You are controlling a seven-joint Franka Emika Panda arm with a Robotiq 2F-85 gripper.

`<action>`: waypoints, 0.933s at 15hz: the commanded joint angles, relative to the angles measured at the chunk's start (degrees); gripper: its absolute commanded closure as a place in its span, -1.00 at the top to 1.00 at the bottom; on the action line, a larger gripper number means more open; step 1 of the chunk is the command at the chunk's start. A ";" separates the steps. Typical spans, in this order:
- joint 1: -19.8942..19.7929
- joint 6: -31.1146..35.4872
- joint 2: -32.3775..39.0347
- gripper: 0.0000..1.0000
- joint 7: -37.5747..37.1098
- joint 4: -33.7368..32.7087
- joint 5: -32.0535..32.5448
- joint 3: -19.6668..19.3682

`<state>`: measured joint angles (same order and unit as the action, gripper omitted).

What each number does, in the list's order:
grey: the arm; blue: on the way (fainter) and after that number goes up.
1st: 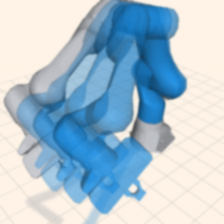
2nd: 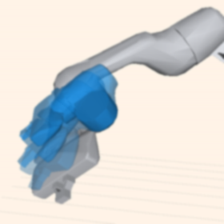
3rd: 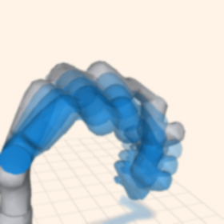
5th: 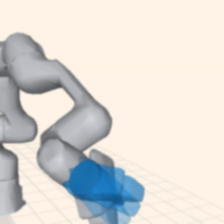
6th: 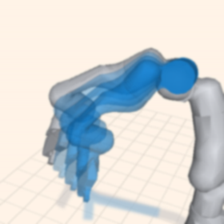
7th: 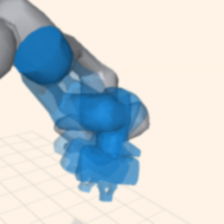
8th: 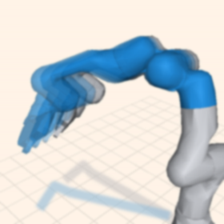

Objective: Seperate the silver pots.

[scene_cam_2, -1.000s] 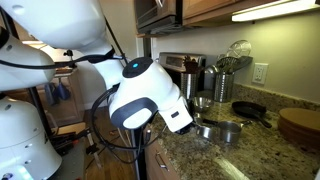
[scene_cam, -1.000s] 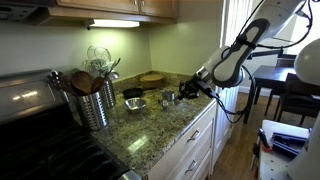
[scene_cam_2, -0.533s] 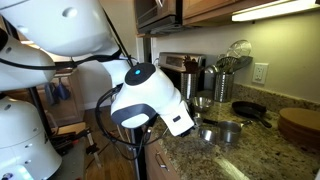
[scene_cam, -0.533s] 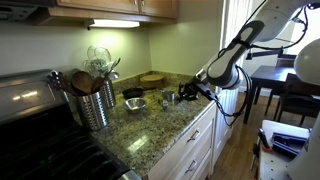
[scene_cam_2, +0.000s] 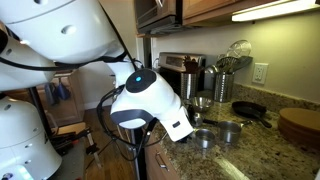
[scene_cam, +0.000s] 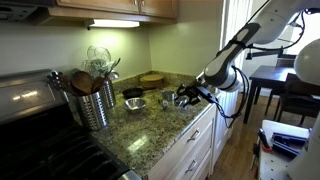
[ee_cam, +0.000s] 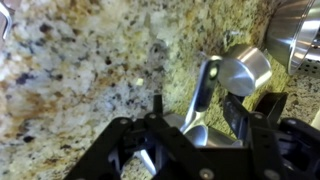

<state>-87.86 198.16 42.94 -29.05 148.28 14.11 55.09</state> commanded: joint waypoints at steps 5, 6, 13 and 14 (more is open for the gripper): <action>1.44 0.00 -6.49 1.00 5.06 3.67 -7.25 2.09; 2.08 0.00 -8.04 1.00 5.36 4.40 -8.07 2.20; 7.62 -4.73 -23.46 1.00 4.41 7.23 -13.43 3.97; 7.93 -5.89 -25.28 1.00 4.47 7.06 -13.77 4.63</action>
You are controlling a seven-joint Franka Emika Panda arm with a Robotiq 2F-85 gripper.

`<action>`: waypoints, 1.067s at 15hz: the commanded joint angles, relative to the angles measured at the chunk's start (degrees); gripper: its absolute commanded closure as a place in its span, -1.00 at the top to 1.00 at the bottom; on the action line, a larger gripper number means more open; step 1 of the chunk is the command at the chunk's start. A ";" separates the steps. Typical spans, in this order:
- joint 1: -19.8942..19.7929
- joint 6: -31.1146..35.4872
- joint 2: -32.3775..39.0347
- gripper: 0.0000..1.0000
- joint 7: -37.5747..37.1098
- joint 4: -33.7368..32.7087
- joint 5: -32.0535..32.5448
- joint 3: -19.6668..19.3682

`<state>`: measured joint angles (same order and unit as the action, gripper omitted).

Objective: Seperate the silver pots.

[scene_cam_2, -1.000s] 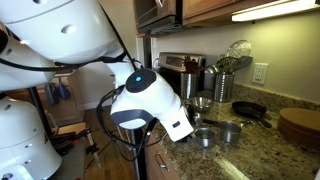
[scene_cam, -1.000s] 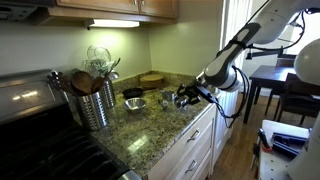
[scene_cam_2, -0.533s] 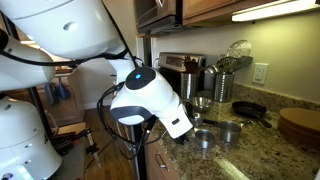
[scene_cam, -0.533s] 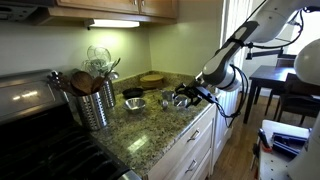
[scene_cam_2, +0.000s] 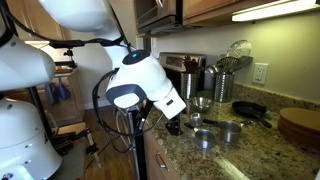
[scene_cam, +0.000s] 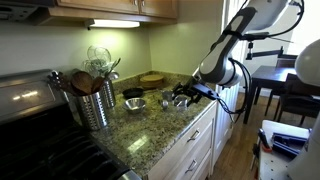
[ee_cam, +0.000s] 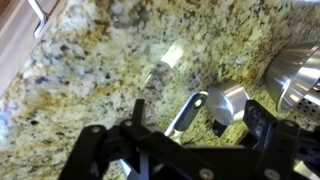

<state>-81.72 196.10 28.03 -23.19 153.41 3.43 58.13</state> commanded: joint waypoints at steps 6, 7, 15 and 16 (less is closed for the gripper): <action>3.74 -13.53 -20.56 1.00 -0.66 -0.56 -1.37 2.81; 4.16 -14.87 -22.09 1.00 -0.59 -1.01 -1.18 2.69; 18.64 -24.49 -32.01 1.00 3.46 -4.58 -5.12 -9.15; 11.86 -25.37 -31.72 1.00 -1.18 -4.90 1.26 -3.33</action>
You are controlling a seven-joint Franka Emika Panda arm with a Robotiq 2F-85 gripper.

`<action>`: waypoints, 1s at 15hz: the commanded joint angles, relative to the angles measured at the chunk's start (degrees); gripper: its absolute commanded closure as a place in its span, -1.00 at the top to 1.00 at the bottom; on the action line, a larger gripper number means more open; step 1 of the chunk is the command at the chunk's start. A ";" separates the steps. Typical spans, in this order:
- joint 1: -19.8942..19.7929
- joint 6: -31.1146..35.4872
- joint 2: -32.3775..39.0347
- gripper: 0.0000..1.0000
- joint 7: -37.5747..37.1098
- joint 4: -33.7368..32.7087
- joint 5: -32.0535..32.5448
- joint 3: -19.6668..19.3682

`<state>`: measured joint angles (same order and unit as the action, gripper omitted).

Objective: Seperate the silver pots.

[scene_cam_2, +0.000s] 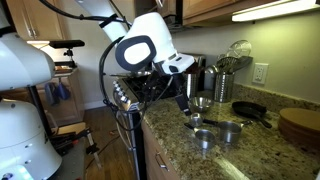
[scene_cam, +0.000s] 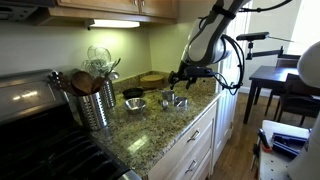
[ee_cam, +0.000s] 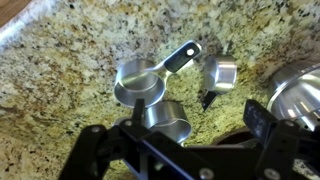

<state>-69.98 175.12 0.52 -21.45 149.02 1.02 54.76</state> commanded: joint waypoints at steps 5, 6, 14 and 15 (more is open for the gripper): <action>0.61 -8.29 -3.36 1.00 -7.42 -2.72 12.77 0.27; 0.58 -8.89 -2.91 1.00 -8.72 -3.18 14.75 0.36; 1.59 -14.96 3.08 1.00 -19.80 -9.01 28.41 -0.26; 2.05 -15.43 4.58 1.00 -21.03 -10.25 29.89 -0.52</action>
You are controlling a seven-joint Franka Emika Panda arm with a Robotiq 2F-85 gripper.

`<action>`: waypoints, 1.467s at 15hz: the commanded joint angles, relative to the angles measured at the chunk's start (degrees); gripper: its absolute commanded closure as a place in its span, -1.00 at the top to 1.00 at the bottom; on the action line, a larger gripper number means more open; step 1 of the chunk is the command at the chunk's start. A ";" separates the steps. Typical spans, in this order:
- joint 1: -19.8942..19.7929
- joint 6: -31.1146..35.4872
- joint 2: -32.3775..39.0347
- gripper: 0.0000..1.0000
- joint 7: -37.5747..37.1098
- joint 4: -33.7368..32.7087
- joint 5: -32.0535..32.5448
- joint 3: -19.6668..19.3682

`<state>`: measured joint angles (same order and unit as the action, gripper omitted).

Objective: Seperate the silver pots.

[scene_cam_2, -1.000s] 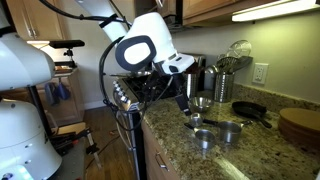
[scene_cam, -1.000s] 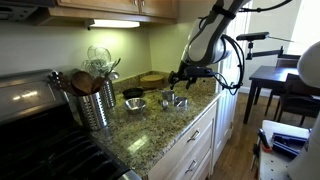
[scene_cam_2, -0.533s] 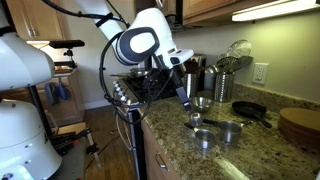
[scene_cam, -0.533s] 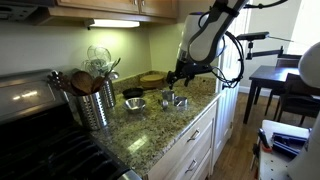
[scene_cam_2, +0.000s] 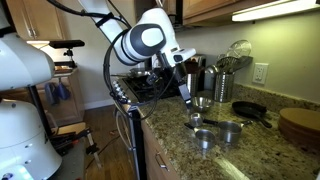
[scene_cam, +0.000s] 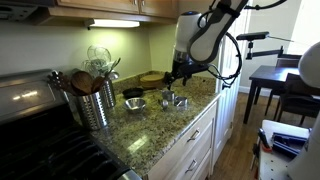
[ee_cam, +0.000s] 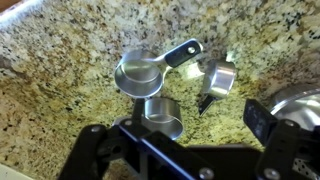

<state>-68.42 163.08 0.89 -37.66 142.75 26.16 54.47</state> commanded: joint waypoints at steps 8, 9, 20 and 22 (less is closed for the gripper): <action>7.49 -7.56 17.34 1.00 -12.55 -13.40 14.55 -5.43; 8.69 -8.07 18.97 1.00 -12.94 -14.56 15.02 -6.33; 22.13 -2.97 17.71 1.00 -1.58 -15.01 -0.63 -19.91; 30.90 -2.76 17.57 1.00 4.79 -15.59 -9.67 -28.62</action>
<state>-48.73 159.16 21.52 -39.24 126.66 26.30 36.70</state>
